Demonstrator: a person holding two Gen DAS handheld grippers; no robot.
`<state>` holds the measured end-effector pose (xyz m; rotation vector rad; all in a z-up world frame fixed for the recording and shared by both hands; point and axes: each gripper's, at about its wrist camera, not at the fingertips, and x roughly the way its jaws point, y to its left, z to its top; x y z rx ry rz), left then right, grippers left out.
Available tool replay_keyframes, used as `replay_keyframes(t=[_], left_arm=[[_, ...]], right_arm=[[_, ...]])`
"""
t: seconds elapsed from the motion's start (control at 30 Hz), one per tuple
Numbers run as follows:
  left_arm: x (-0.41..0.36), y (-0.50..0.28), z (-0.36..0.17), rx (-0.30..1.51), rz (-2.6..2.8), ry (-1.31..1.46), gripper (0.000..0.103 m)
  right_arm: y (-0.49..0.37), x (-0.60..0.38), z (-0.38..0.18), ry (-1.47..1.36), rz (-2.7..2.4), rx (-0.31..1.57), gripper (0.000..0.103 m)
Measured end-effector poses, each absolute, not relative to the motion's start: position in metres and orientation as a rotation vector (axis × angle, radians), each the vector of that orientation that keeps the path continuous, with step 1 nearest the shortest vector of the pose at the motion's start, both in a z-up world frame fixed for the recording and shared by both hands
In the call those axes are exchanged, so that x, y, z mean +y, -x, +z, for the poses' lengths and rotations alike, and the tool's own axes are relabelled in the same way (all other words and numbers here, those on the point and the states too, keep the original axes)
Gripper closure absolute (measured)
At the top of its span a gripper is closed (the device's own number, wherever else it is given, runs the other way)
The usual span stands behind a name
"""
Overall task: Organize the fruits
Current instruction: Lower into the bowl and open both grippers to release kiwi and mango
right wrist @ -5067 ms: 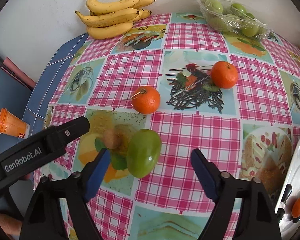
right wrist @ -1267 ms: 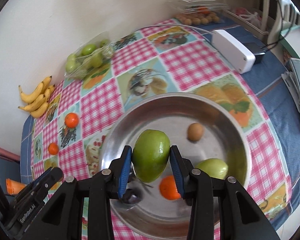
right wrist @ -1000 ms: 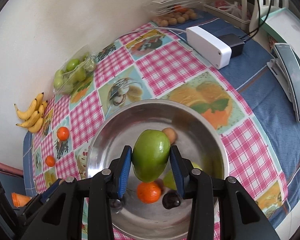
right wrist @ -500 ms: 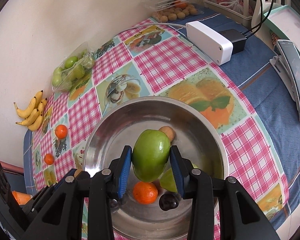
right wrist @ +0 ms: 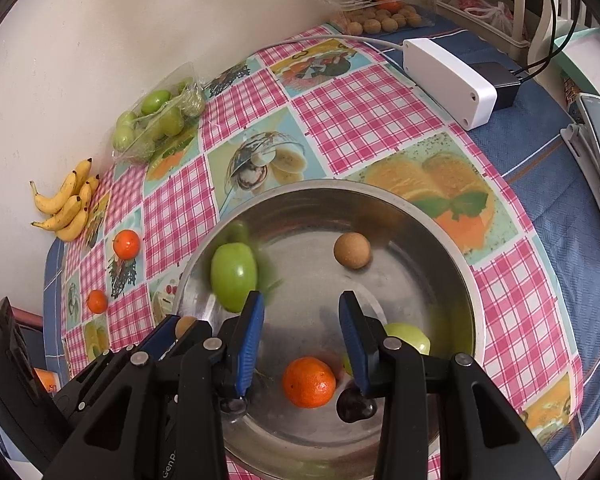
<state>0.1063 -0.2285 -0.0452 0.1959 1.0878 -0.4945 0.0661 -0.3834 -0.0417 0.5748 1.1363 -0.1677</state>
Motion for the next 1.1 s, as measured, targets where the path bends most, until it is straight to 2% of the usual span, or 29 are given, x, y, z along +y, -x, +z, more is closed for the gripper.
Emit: replay_keyframes(t=[0.53, 1.03, 1.07, 1.1], left_arm=[[-0.22, -0.112, -0.048, 1.122, -0.474, -0.165, 0.073], [-0.171, -0.129, -0.031, 1.177, -0.339, -0.014, 0.07], [-0.169, -0.13, -0.033, 1.186, -0.332, -0.005, 0.067], [-0.167, -0.13, -0.034, 1.193, -0.327, 0.002, 0.057]], right_arm=[[-0.068, -0.38, -0.044, -0.564, -0.159, 1.156, 0.063], [-0.068, -0.371, -0.032, -0.508, -0.142, 1.147, 0.063], [-0.068, -0.371, -0.032, -0.505, -0.142, 1.149, 0.063], [-0.068, -0.37, -0.033, -0.502, -0.142, 1.151, 0.063]])
